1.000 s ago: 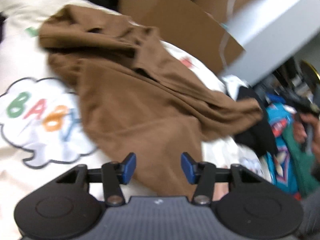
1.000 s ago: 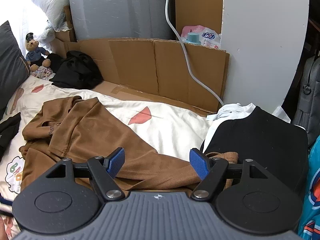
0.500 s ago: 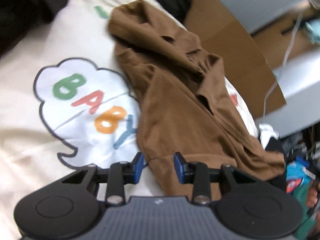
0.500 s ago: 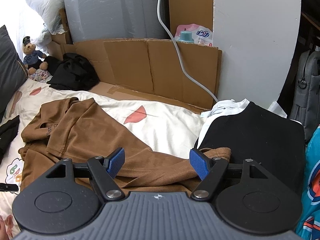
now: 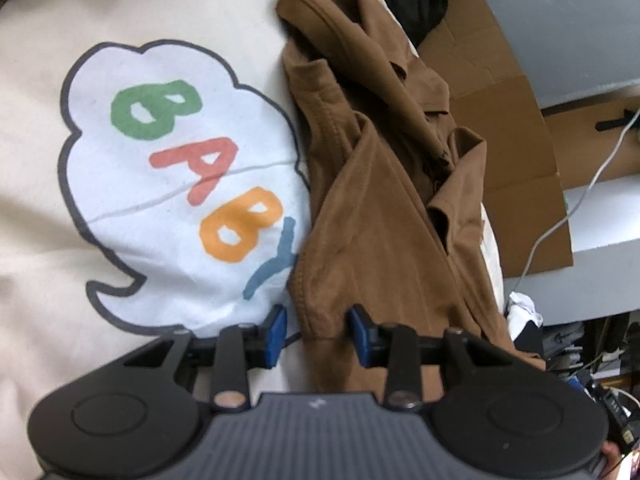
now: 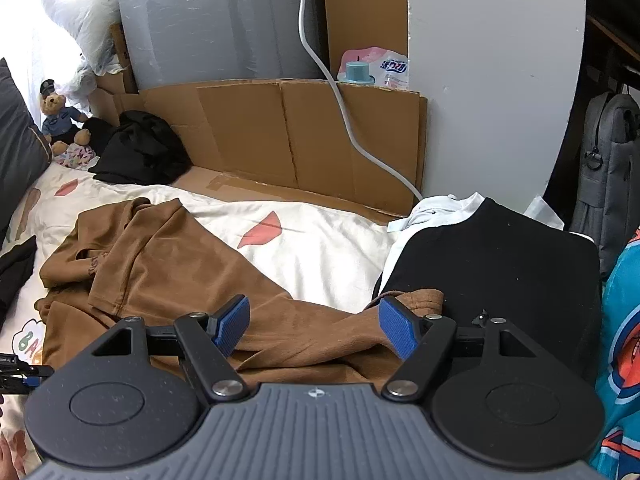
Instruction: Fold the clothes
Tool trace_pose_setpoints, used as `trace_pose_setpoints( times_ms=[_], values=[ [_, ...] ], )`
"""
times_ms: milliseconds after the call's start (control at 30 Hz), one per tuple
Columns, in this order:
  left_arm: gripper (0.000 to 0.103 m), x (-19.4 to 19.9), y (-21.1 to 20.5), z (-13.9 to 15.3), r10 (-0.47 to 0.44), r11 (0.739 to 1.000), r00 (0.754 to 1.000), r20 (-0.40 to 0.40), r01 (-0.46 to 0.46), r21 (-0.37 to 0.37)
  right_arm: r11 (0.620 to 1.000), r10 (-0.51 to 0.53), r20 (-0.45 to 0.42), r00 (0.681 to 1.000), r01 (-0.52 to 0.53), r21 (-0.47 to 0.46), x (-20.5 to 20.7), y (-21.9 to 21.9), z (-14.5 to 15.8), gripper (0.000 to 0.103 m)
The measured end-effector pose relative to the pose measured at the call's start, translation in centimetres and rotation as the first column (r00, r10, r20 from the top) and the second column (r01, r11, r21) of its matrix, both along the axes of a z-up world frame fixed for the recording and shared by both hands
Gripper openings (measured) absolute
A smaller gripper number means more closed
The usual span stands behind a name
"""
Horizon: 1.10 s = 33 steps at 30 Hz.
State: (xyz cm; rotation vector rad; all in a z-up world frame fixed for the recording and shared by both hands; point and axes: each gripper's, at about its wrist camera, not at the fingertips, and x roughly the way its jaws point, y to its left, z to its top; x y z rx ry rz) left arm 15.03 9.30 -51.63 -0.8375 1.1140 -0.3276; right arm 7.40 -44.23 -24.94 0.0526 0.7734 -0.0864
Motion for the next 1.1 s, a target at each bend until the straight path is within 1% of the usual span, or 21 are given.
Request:
trace_pose_setpoints(
  times_ms=[33, 67, 100, 267, 400, 500, 600, 833, 867, 933, 1033, 1100],
  values=[
    [0.030, 0.0, -0.1, 0.0, -0.005, 1.000, 1.000, 0.001, 0.005, 0.007, 1.000, 0.001, -0.001, 1.000, -0.001, 0.001, 0.0, 0.0, -0.1, 0.076],
    [0.016, 0.1, -0.1, 0.0, -0.011, 1.000, 1.000, 0.003, 0.011, 0.015, 1.000, 0.003, -0.001, 1.000, -0.003, 0.003, 0.0, 0.1, -0.1, 0.076],
    [0.011, 0.1, -0.2, 0.1, -0.019, 1.000, 1.000, 0.006, 0.019, 0.022, 1.000, 0.005, -0.002, 1.000, -0.005, 0.004, 0.1, 0.2, -0.1, 0.076],
    [0.008, 0.0, -0.5, 1.6, -0.091, 0.996, 0.995, 0.049, 0.090, 0.030, 1.000, 0.009, 0.000, 1.000, -0.009, 0.007, 0.2, 0.4, -0.1, 0.076],
    [0.007, -0.6, 1.7, 3.4, -0.085, 0.996, 0.993, 0.082, 0.083, 0.032, 1.000, 0.026, -0.008, 1.000, -0.026, -0.004, 0.5, 0.6, -0.1, 0.076],
    [0.007, -1.4, 3.7, 4.8, -0.059, 0.998, 0.993, 0.102, 0.057, 0.030, 0.998, 0.049, -0.008, 0.999, -0.050, -0.031, 1.1, 0.9, 0.0, 0.076],
    [0.007, -2.8, 5.9, 6.3, -0.016, 1.000, 0.992, 0.126, 0.014, 0.017, 0.999, 0.050, -0.002, 0.999, -0.050, -0.013, 1.6, 1.1, 0.3, 0.076],
    [0.007, -6.1, 8.3, 8.9, 0.028, 0.999, 0.988, 0.152, -0.031, 0.017, 0.995, 0.099, -0.015, 0.995, -0.100, -0.023, 2.4, 2.5, 0.2, 0.076],
    [0.006, -6.5, 8.8, 9.3, 0.038, 0.999, 0.986, 0.160, -0.040, 0.013, 0.994, 0.107, -0.017, 0.994, -0.108, -0.026, 2.6, 2.8, 0.2, 0.076],
    [0.000, -7.2, 9.7, 10.3, 0.056, 0.998, 0.983, 0.177, -0.058, 0.009, 0.992, 0.120, -0.019, 0.993, -0.120, -0.027, 2.9, 3.2, 0.2, 0.076],
    [0.000, -8.3, 11.8, 12.0, 0.113, 0.993, 0.973, 0.203, -0.118, 0.013, 0.989, 0.146, -0.025, 0.989, -0.146, -0.025, 3.4, 3.9, 0.2, 0.076],
    [0.000, -9.1, 13.9, 12.8, 0.166, 0.985, 0.964, 0.210, -0.172, 0.009, 0.985, 0.168, -0.031, 0.985, -0.169, -0.030, 3.7, 4.5, 0.1, 0.076]
  ],
)
